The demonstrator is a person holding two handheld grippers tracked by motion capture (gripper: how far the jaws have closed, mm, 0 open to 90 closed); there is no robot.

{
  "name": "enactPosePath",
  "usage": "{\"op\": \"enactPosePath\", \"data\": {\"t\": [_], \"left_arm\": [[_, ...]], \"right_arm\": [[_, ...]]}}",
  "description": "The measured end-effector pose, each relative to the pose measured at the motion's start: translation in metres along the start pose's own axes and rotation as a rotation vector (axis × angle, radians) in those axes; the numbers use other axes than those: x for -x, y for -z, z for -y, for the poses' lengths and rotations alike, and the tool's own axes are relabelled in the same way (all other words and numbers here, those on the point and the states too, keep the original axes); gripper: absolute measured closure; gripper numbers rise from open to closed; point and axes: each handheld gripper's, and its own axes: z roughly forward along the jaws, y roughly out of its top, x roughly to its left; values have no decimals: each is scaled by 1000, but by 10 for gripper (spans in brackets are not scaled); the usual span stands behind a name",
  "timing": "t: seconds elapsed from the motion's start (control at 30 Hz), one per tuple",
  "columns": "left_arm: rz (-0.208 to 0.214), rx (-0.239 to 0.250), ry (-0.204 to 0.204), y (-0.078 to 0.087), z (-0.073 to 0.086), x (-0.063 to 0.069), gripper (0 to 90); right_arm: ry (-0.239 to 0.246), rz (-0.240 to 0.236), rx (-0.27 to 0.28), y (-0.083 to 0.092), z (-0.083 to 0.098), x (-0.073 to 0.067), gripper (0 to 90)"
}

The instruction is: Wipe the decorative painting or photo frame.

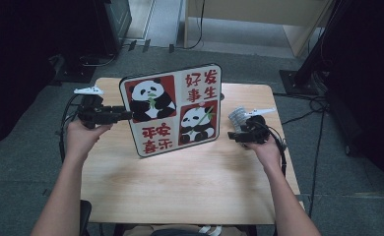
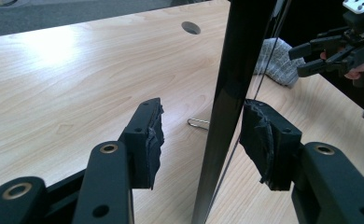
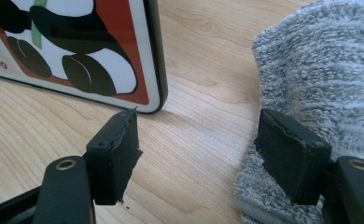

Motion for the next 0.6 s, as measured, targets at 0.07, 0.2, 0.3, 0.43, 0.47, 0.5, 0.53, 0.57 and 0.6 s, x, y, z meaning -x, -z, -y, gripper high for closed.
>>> {"op": "enactPosePath", "data": {"t": [0.07, 0.2, 0.3, 0.43, 0.47, 0.5, 0.53, 0.57, 0.6], "left_arm": [[-3, -3, 1, 0, 1, -1, 477], [-11, 6, 6, -1, 2, -3, 474], [-16, 11, 6, -1, 3, -5, 472], [-21, 9, 9, -1, 4, -7, 467], [-23, 9, 9, -2, 5, -7, 467], [-23, 9, 9, -2, 5, -8, 467], [-23, 5, 7, -2, 5, -8, 466], [-21, 4, 12, -4, 5, -8, 464], [-20, 1, 11, -4, 5, -9, 461]], "right_arm": [[-1, 0, 1, 0, 0, 0, 303], [-1, -5, 0, -1, 0, 0, 304], [4, -4, -5, -2, 0, -1, 304], [10, -5, -7, -3, 0, -2, 303], [11, -5, -8, -3, 0, -2, 303], [9, -3, -9, -3, 0, -2, 303], [10, -3, -9, -3, 0, -2, 303], [11, -4, -9, -4, 0, -2, 303], [9, -4, -9, -4, 0, -2, 303]]}}
